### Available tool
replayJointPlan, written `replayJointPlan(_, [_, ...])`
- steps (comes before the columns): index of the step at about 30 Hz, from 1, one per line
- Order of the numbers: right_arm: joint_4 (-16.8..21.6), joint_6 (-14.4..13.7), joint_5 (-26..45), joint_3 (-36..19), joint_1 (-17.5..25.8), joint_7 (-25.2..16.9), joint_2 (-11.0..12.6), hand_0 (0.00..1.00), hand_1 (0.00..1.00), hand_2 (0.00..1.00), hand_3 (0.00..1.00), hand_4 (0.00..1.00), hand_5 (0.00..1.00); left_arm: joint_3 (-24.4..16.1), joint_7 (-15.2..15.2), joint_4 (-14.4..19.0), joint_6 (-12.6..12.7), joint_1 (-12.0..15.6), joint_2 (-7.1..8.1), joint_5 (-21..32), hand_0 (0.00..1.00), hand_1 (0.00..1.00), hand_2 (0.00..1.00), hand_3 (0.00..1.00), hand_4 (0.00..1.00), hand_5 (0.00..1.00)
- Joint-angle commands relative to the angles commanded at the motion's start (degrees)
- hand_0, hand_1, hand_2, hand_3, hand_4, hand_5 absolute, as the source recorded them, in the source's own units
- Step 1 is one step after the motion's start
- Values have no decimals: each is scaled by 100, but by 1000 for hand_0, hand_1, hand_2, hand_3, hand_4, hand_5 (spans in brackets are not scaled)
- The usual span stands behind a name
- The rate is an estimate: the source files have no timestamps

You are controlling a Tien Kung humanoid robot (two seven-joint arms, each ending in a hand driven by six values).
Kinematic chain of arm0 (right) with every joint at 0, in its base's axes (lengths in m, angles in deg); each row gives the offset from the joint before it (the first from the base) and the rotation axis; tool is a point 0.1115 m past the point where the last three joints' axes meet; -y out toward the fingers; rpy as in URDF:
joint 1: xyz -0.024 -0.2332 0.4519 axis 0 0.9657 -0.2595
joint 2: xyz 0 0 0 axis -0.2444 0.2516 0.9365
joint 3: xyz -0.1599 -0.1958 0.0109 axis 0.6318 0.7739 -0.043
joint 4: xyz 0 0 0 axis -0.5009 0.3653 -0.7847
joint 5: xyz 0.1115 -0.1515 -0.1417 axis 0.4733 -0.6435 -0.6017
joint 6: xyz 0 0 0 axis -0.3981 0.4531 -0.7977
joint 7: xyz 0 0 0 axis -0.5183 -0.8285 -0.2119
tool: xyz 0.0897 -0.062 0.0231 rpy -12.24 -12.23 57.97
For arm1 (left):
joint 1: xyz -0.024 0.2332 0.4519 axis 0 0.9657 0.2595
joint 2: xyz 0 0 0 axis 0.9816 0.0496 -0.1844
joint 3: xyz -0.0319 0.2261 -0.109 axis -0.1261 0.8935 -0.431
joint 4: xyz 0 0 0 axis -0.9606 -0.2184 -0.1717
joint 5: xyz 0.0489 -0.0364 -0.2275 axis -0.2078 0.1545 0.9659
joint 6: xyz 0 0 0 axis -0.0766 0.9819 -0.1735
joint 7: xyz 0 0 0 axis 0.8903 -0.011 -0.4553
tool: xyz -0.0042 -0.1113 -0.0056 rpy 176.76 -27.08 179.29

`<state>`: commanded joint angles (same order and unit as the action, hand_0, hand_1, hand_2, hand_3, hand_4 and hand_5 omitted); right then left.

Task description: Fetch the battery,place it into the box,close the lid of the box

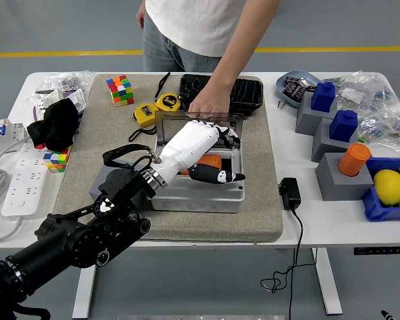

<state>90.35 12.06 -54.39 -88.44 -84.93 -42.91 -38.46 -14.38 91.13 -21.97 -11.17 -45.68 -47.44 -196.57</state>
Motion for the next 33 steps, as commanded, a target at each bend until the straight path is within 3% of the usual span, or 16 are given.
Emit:
replayJointPlan(4, [0, 1, 13, 5, 4, -8, 1, 953, 808, 774, 790, 998, 998, 22, -94, 192, -100, 58, 71, -84, 827, 704, 635, 639, 998, 679])
replayJointPlan(5, [0, 0, 25, 8, 7, -13, 2, 953, 808, 774, 790, 998, 998, 27, -190, 327, -244, 97, 121, -138, 827, 704, 635, 639, 998, 679])
replayJointPlan(6, [0, 0, 26, 5, 10, -15, 3, 951, 806, 773, 790, 998, 998, 28, -297, 456, -394, 135, 171, -184, 585, 546, 529, 529, 998, 687])
replayJointPlan(11, [0, -4, -21, -72, 31, -4, 5, 951, 806, 773, 790, 998, 998, -147, -1240, 1475, -1565, 407, 477, -221, 585, 546, 529, 529, 998, 687])
replayJointPlan(12, [0, -7, -17, -75, 32, -3, 7, 946, 804, 772, 789, 998, 998, -238, -1439, 1663, -1789, 474, 525, -116, 422, 468, 483, 485, 998, 675])
replayJointPlan(13, [0, -9, -34, -99, 34, 2, 6, 946, 804, 772, 789, 998, 998, -363, -1700, 1924, -2049, 544, 565, 64, 422, 468, 483, 485, 998, 675])
replayJointPlan(17, [0, -10, -7, -88, 32, -3, -4, 946, 804, 772, 789, 998, 998, -847, -2638, 2709, -3018, 734, 576, 920, 422, 468, 483, 485, 998, 675])
replayJointPlan(19, [0, -11, 10, -76, 27, -9, -7, 945, 802, 771, 790, 998, 998, -1078, -2969, 2912, -3502, 779, 551, 1383, 390, 432, 465, 456, 998, 714])
replayJointPlan(22, [0, -11, 32, -55, 24, -14, -12, 945, 802, 771, 790, 998, 998, -1507, -3260, 3117, -4182, 822, 497, 2057, 390, 432, 465, 456, 998, 714])
replayJointPlan(26, [0, -9, 29, -53, 22, -10, -12, 943, 803, 770, 790, 998, 998, -1892, -3095, 3123, -5144, 844, 442, 3025, 392, 451, 474, 454, 998, 718])
replayJointPlan(27, [0, -9, 25, -59, 22, -8, -12, 943, 803, 770, 790, 998, 998, -1972, -2955, 3108, -5231, 856, 426, 3249, 392, 451, 474, 454, 998, 718])
replayJointPlan(28, [0, -8, 19, -65, 21, -5, -13, 943, 803, 770, 790, 998, 998, -2055, -2777, 3086, -5145, 867, 403, 3509, 392, 451, 474, 454, 998, 718])
replayJointPlan(29, [0, -8, 22, -61, 19, -5, -15, 943, 803, 770, 790, 998, 998, -2141, -2609, 3057, -4993, 877, 373, 3770, 392, 451, 474, 454, 998, 718])
replayJointPlan(30, [0, -8, 30, -52, 18, -6, -16, 937, 801, 770, 790, 998, 998, -2202, -2464, 3038, -4841, 883, 352, 3994, 462, 552, 558, 514, 998, 684])
replayJointPlan(33, [0, -8, 18, -65, 12, -3, -21, 937, 801, 770, 790, 998, 998, -2480, -1899, 2952, -4138, 884, 250, 4738, 462, 552, 558, 514, 998, 684])
